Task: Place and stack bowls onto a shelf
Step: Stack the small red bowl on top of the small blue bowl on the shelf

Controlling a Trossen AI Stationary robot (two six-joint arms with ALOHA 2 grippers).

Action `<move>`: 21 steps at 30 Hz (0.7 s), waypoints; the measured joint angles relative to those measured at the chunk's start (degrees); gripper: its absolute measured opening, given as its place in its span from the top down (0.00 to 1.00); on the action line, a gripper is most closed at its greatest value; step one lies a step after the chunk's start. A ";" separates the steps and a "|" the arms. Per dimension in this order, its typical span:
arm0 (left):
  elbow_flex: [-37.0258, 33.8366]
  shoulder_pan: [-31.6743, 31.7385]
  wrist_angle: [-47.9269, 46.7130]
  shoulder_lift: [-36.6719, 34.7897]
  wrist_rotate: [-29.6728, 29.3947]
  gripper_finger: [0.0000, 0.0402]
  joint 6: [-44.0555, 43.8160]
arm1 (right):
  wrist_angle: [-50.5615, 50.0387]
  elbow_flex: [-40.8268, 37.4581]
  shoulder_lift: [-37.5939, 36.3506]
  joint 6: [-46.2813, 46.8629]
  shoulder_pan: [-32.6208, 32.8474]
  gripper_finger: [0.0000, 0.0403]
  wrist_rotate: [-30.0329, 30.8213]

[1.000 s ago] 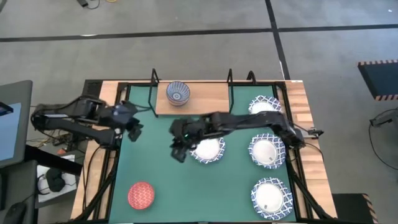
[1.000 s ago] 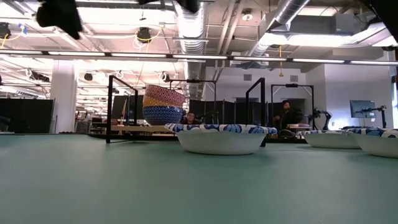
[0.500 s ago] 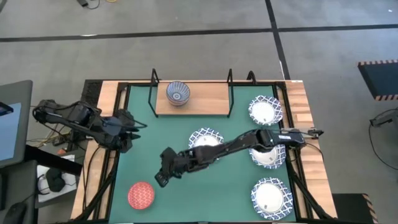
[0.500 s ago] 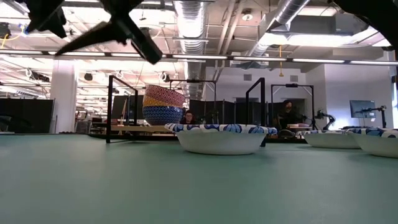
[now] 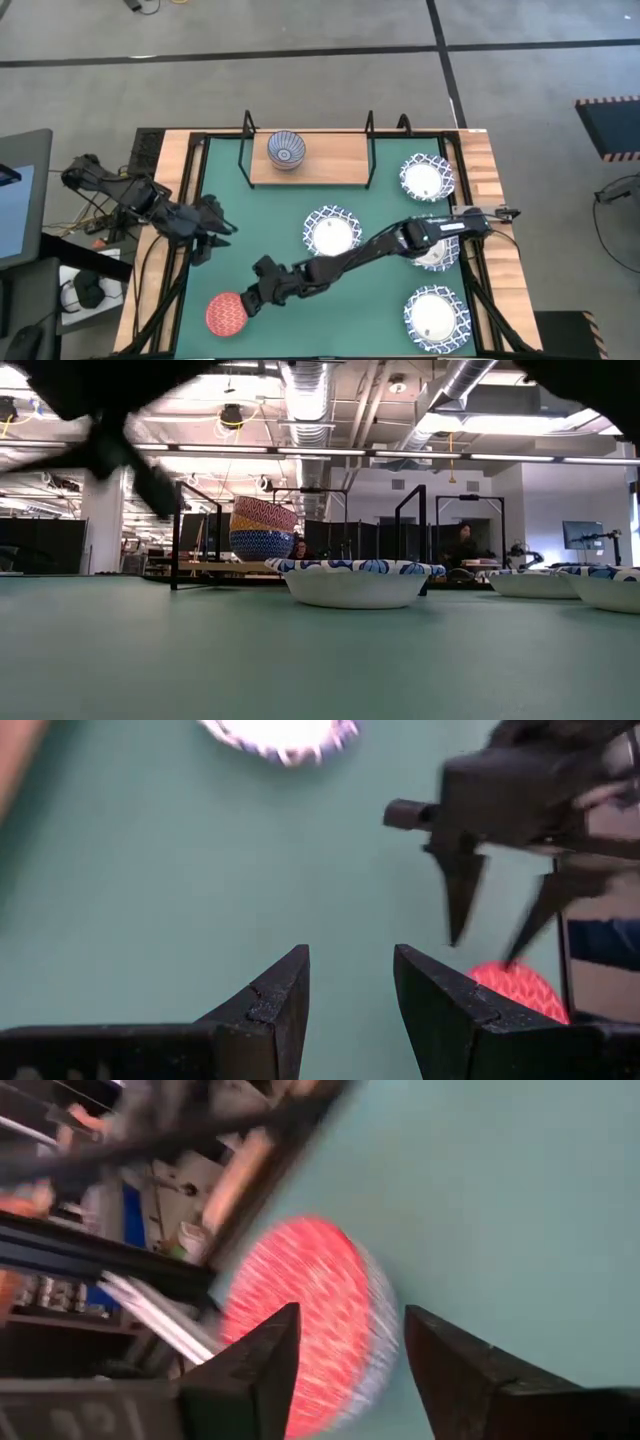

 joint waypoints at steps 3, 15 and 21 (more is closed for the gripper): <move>-1.58 -2.49 0.03 0.33 0.44 0.68 -3.02 | 3.16 -0.15 3.49 2.54 0.21 0.43 -0.45; -4.09 -10.94 -0.16 0.32 -1.32 0.68 -10.06 | 0.27 0.01 3.91 -2.61 0.60 0.44 -2.01; -4.09 -11.33 -0.17 0.32 -1.64 0.68 -11.22 | -2.63 0.00 3.91 -3.10 0.29 0.56 -3.00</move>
